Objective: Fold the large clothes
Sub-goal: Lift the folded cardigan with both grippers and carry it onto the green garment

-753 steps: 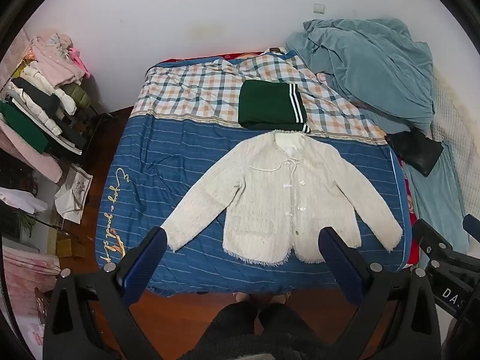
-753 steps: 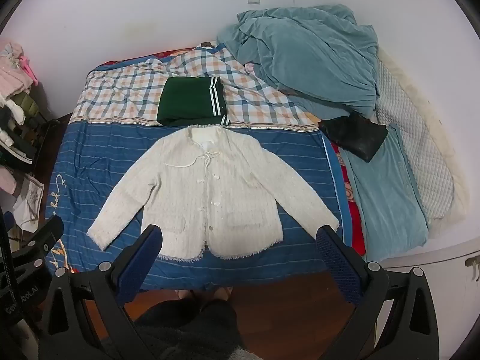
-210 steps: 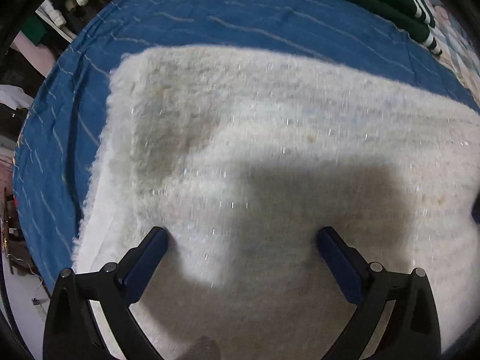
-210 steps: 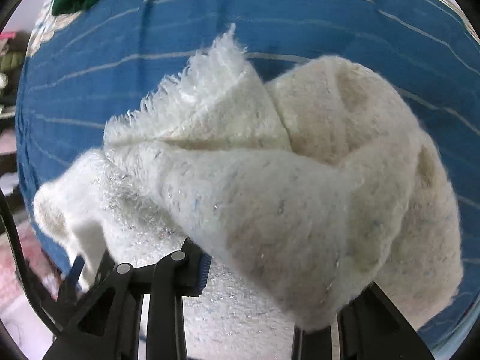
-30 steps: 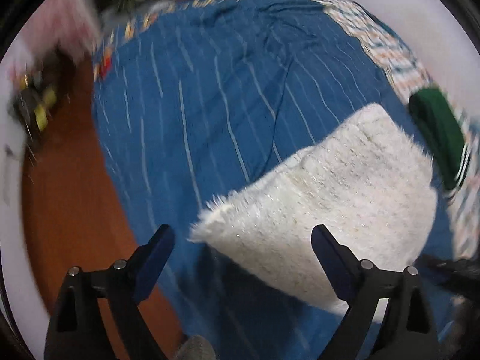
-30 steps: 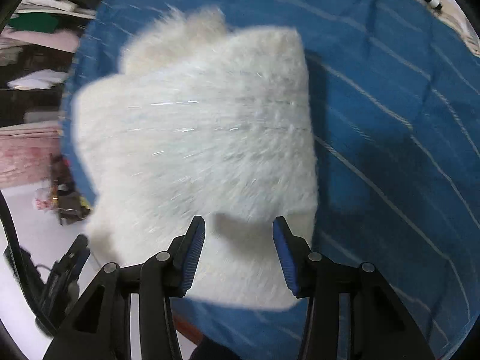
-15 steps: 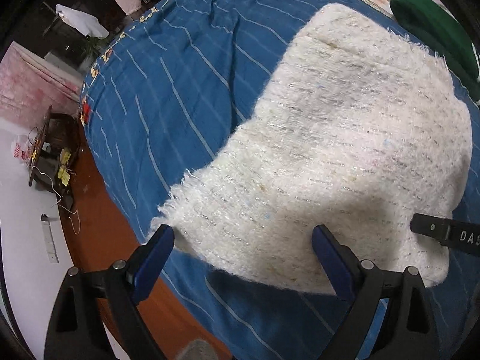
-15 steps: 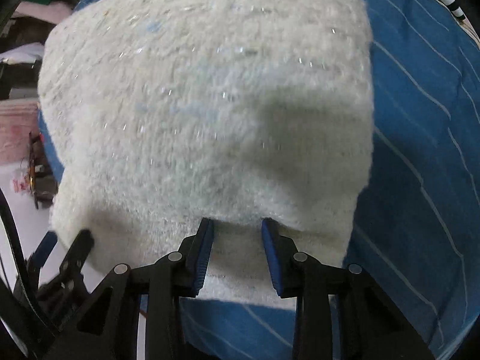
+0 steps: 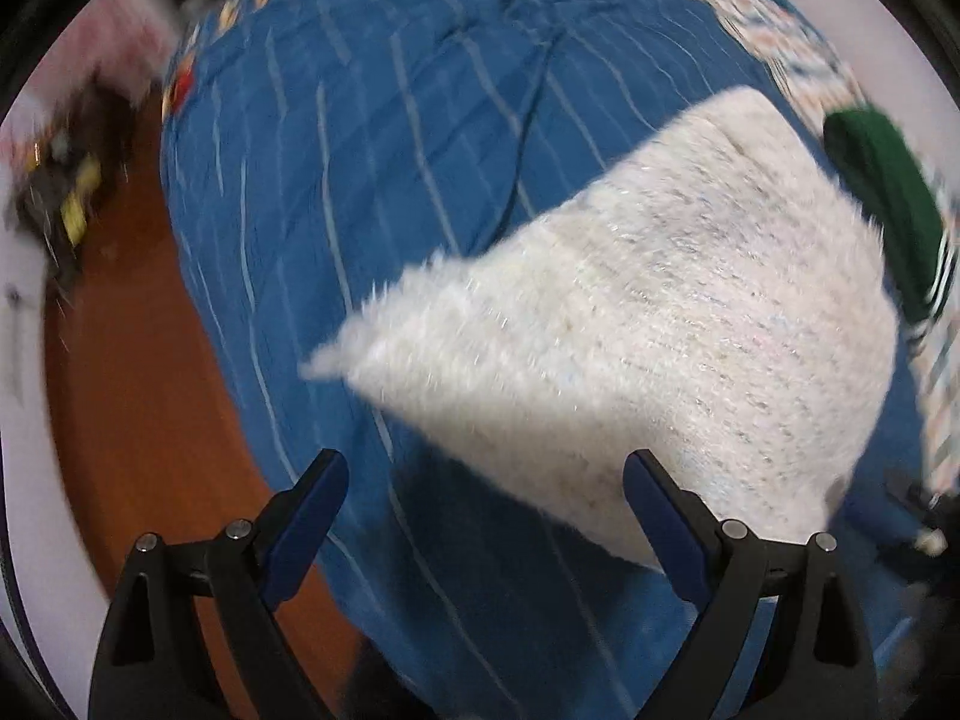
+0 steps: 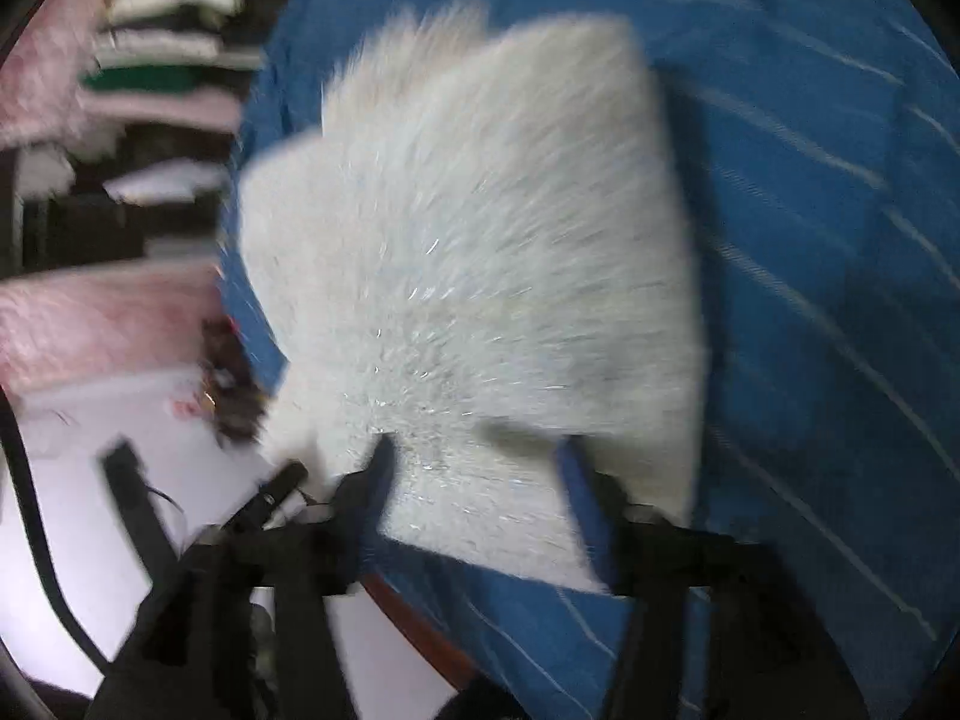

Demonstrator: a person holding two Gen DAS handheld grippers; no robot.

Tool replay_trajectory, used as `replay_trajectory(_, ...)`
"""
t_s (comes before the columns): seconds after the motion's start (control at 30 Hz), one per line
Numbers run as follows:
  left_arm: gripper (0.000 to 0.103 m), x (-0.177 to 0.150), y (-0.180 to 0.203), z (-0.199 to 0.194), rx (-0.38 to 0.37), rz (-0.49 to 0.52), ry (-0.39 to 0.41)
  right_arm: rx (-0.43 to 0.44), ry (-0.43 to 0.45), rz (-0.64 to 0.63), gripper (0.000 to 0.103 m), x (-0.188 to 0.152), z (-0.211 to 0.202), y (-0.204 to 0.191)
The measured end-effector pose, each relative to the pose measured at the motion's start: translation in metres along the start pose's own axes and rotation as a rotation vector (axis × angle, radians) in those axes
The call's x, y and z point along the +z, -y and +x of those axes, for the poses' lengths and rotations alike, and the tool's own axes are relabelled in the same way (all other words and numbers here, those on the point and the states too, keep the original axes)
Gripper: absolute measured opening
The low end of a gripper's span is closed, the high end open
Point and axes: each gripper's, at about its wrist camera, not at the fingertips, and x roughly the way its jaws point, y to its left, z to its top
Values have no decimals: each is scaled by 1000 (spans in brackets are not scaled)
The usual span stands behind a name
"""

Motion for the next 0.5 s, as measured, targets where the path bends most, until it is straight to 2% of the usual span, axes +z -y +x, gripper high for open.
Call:
replay_trajectory(0.1, 94, -4, -10, 16, -147, -113, -51, 57, 35, 61, 75, 0, -10, 40)
replay_trajectory(0.13, 93, -2, -15, 27, -237, -181, -75, 87, 37, 83, 75, 1, -10, 56)
replay_trajectory(0.2, 93, 2, -21, 43, -347, -260, -72, 170, 16, 103, 75, 5, 8, 72)
replay_trajectory(0.27, 93, 8, -24, 57, -406, -299, -51, 243, -13, 86, 75, 15, 28, 85)
replay_trajectory(0.37, 92, 17, -28, 71, -445, -325, -3, 335, -54, 52, 79, 30, 65, 87)
replay_trajectory(0.4, 80, 18, -29, 74, -454, -333, 8, 373, -72, 52, 80, 35, 76, 88)
replay_trajectory(0.43, 58, 22, -30, 75, -469, -338, 34, 403, -85, 48, 81, 40, 85, 88)
replay_trajectory(0.47, 49, 29, -32, 76, -479, -330, 42, 415, -92, 41, 82, 43, 114, 73)
replay_trajectory(0.5, 36, 37, -34, 74, -479, -320, 45, 428, -104, 27, 83, 47, 121, 66)
